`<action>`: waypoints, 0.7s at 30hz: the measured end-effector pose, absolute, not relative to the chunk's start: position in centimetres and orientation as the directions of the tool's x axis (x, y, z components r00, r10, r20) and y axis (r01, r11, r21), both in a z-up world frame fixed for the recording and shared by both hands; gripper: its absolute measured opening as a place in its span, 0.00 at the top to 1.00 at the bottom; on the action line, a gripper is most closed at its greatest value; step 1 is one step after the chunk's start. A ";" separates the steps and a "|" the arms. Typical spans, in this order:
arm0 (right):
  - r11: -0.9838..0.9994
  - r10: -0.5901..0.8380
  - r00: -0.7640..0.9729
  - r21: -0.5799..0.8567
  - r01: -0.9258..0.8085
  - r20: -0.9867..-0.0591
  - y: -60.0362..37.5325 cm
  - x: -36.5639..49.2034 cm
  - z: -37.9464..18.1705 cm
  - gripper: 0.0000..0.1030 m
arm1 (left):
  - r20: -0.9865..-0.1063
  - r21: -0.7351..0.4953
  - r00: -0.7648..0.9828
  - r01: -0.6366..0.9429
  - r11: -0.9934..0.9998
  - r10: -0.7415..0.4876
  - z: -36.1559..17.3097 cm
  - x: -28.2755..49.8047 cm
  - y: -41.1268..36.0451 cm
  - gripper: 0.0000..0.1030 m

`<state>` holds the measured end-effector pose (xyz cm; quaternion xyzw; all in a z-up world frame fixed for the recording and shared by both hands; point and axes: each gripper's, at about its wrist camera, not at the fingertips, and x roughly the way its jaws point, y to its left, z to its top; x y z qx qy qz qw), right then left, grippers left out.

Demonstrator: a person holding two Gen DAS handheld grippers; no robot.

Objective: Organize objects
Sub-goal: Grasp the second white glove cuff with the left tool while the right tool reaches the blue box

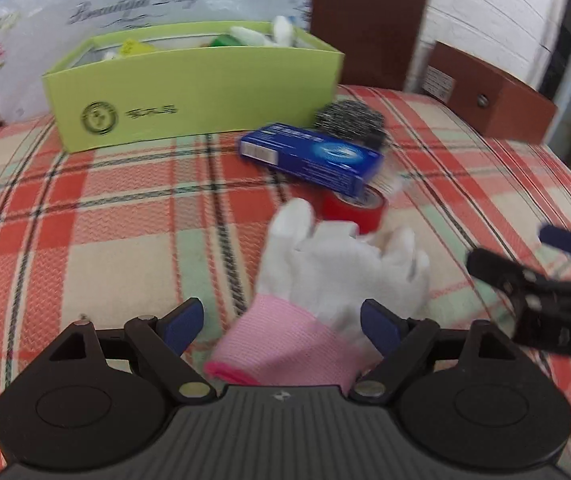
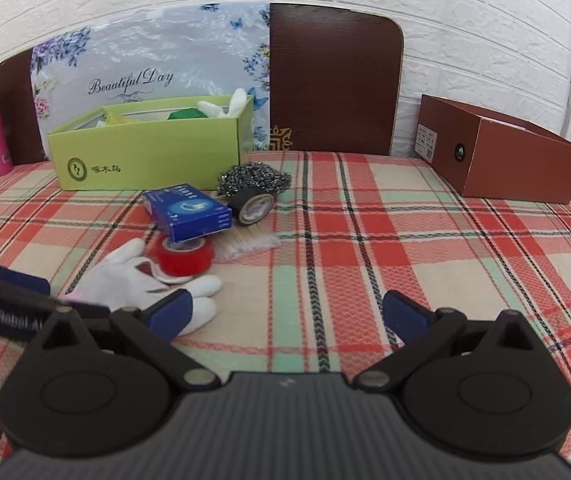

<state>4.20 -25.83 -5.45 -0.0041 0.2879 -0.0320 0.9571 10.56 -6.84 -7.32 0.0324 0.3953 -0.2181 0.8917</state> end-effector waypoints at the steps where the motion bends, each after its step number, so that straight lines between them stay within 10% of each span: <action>1: 0.999 -0.052 0.835 -0.021 0.048 -0.547 -25.9 4.3 -5.4 0.00 | -0.717 -0.109 0.589 0.434 0.894 -0.373 -7.3 10.2 -7.0 0.41; 4: 0.999 0.028 0.857 -0.008 -0.037 -0.514 -25.6 5.4 -4.8 0.00 | -0.730 -0.110 0.571 0.444 0.889 -0.375 -6.9 9.6 -6.8 0.64; 8: 0.981 0.161 0.849 -0.017 -0.195 -0.504 -24.0 9.7 -4.1 0.02 | -0.720 -0.230 0.517 0.451 0.863 -0.462 -6.6 9.3 -6.0 0.64; 11: 0.951 0.237 0.805 -0.041 -0.308 -0.544 -22.4 13.9 -4.4 0.05 | -0.728 -0.194 0.520 0.469 0.862 -0.447 -6.6 8.9 -6.7 0.42; 17: 0.933 0.209 0.749 -0.101 -0.345 -0.628 -20.9 19.9 -5.7 0.08 | -0.734 -0.170 0.538 0.445 0.879 -0.414 -6.5 9.0 -7.0 0.31; 21: 0.930 0.228 0.731 -0.078 -0.359 -0.644 -20.8 19.8 -5.5 0.80 | -0.725 -0.171 0.552 0.435 0.884 -0.413 -6.6 9.0 -7.0 0.38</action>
